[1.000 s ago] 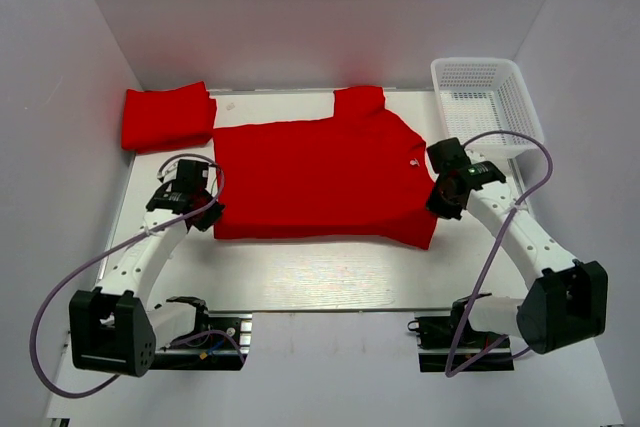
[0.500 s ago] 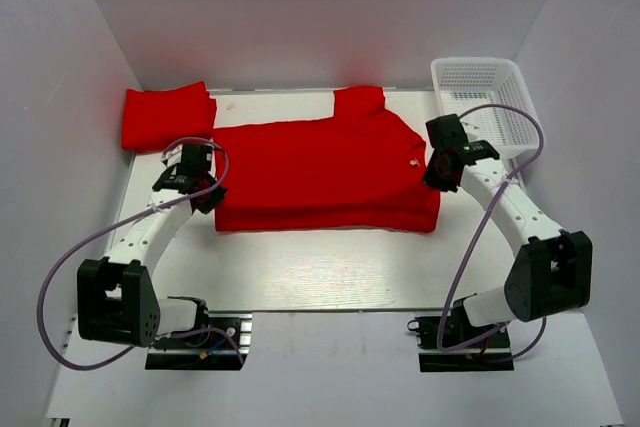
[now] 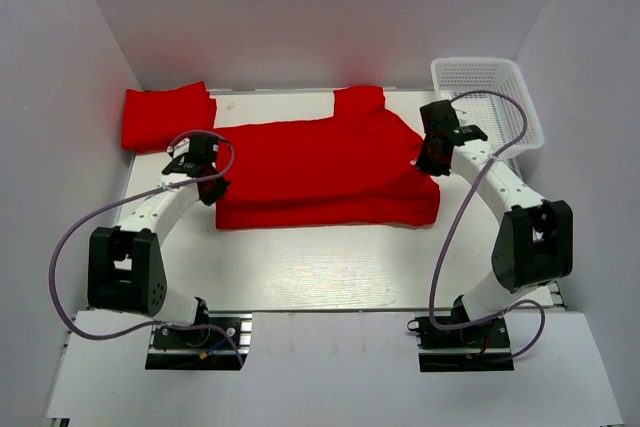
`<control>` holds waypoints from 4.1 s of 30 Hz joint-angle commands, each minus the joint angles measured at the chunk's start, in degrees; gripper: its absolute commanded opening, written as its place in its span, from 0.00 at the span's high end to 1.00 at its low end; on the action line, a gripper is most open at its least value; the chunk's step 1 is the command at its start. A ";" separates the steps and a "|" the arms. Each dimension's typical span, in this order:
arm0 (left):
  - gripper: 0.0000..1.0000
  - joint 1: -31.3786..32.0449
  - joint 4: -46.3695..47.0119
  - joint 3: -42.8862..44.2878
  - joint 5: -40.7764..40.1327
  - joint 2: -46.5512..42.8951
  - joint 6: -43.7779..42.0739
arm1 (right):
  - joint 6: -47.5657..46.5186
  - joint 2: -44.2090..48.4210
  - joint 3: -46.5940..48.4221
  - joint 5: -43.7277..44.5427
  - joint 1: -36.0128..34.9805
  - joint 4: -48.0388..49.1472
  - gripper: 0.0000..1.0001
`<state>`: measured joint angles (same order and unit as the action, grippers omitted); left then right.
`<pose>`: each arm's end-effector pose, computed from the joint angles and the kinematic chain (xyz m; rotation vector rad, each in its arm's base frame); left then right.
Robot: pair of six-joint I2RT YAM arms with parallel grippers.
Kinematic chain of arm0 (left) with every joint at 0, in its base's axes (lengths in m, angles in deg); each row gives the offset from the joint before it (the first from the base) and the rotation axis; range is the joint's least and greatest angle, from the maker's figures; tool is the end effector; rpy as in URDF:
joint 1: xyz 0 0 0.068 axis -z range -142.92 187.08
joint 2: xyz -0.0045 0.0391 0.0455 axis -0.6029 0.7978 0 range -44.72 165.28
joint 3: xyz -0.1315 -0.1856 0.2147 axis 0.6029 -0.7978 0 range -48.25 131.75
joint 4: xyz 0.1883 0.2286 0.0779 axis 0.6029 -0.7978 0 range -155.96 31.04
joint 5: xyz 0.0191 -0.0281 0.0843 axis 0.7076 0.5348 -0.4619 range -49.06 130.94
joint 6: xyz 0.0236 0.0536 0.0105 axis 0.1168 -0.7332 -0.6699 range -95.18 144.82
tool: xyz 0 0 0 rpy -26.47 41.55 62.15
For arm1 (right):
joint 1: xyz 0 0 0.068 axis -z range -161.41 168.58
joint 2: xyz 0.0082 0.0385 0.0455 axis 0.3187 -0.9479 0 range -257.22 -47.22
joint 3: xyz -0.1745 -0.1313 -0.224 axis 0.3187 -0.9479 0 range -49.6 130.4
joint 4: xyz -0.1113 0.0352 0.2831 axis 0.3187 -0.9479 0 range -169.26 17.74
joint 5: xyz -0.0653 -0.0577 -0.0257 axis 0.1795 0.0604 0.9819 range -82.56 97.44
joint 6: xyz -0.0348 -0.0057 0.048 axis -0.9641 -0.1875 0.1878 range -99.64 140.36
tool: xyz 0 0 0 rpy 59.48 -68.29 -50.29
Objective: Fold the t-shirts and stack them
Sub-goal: Fold the flattened tshirt in 1/3 of the way
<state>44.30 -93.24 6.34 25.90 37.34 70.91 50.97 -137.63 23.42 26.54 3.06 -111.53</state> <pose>0.3186 -0.0290 0.2318 -0.9416 2.4108 0.0133 0.3722 0.0886 0.2923 0.4493 2.4421 -0.0928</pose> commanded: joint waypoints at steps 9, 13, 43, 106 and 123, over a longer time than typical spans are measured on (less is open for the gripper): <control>1.00 -0.37 7.64 2.28 -1.83 4.59 -2.22 | -3.10 -8.02 5.91 -1.25 0.68 5.78 1.00; 1.00 -0.37 10.37 2.28 -1.30 5.83 -3.63 | -3.80 -10.57 7.58 -1.60 0.85 6.22 1.00; 0.00 -0.37 -0.61 14.66 -9.12 12.61 -2.49 | -7.14 -21.92 20.94 -8.70 0.59 7.00 0.39; 0.00 2.44 -19.32 -8.29 3.64 -18.08 -5.66 | 7.03 39.45 -48.24 -19.36 1.56 12.64 0.10; 0.00 2.44 -17.22 -3.44 1.78 -19.13 -8.56 | -2.66 23.53 -37.86 -28.49 0.67 22.30 0.10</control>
<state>46.64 -110.81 1.86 29.07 20.03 62.97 50.17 -112.78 -17.02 0.42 3.93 -93.00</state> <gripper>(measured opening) 0.997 0.904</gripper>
